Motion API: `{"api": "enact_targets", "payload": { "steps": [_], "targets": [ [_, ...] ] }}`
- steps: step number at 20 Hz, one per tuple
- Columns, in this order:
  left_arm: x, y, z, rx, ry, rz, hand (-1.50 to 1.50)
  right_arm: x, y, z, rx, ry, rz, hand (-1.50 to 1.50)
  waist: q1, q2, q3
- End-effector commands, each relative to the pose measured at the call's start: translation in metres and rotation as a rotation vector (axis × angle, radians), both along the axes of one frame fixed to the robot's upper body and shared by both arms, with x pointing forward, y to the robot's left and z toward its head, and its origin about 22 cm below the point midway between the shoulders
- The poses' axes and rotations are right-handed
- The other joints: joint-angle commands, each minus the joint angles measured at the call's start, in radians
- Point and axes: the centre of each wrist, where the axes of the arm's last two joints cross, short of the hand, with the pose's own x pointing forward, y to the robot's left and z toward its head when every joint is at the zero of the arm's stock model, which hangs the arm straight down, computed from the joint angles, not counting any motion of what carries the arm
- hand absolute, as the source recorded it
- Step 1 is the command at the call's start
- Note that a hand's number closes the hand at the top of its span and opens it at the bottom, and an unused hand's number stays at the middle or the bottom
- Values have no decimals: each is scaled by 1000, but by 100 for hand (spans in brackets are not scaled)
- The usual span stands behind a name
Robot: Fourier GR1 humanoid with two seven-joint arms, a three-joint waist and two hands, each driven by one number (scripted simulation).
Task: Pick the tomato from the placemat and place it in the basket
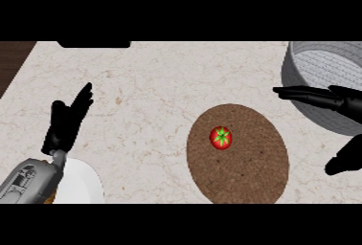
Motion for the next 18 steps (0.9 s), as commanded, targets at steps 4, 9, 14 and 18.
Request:
{"api": "enact_targets", "payload": {
  "steps": [4,9,14,18],
  "targets": [
    [-16,4,-15,1,-3,-8,0,12,2,-8,61,16,-7,-150,4,0,0],
    [7,0,10,11,-9,-7,0,19,16,-29,60,-18,-59,-150,0,1,0],
    [-11,-7,19,12,-21,-7,0,27,19,-69,48,-13,-77,-150,9,1,1],
    [2,-4,9,8,5,12,0,24,30,-75,74,17,-47,-150,1,0,0]
  ]
}}
